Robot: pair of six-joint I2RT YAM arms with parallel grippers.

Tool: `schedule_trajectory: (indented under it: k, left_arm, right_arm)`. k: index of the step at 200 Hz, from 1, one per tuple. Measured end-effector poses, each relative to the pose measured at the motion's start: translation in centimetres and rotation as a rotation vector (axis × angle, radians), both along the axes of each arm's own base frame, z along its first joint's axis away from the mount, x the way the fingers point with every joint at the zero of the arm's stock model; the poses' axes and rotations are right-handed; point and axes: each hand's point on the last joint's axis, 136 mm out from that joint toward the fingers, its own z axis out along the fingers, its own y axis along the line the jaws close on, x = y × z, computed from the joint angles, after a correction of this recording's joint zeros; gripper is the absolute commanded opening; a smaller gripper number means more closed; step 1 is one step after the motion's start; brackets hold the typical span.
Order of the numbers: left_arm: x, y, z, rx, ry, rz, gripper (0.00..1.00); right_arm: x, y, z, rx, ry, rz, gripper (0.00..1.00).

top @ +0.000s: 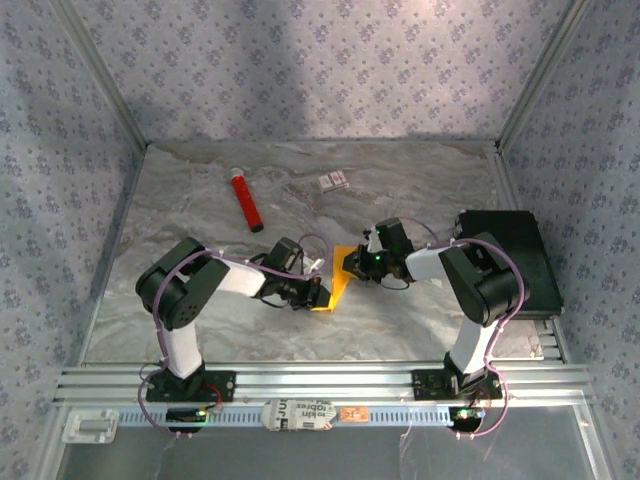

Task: Fold a paper plane with a square sheet of paper (pick it up from the middle)
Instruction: Fold the wing for the fifth time at the center of the table.

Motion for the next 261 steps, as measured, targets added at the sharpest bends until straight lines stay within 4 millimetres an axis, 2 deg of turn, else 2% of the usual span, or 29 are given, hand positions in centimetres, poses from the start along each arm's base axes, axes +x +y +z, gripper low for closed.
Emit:
schedule_trajectory:
  k: [17,35,135,178,213,250,261]
  left_arm:
    - [0.0,0.0,0.0,-0.001,-0.005,0.001,0.07]
    - [-0.1,0.1,0.0,0.000,-0.009,0.002,0.00]
    - [-1.9,1.1,0.0,0.018,0.009,-0.016,0.04]
    - [-3.2,2.2,0.6,0.057,0.036,-0.001,0.05]
    - [-1.7,1.7,3.4,0.016,-0.019,0.046,0.04]
    - [1.6,-1.3,6.9,-0.060,-0.076,0.070,0.04]
    - [2.4,-2.0,7.3,-0.073,-0.085,0.073,0.04]
  right_arm:
    - [0.0,0.0,0.0,-0.001,0.000,0.000,0.12]
    - [0.0,0.0,0.0,-0.001,0.000,0.000,0.12]
    - [0.0,0.0,0.0,-0.004,-0.001,-0.001,0.12]
    - [0.0,0.0,0.0,-0.005,-0.002,-0.001,0.12]
    - [0.0,0.0,0.0,-0.010,-0.004,-0.004,0.12]
    - [0.0,0.0,0.0,-0.011,-0.004,-0.005,0.12]
    - [0.0,0.0,0.0,-0.010,-0.004,-0.005,0.12]
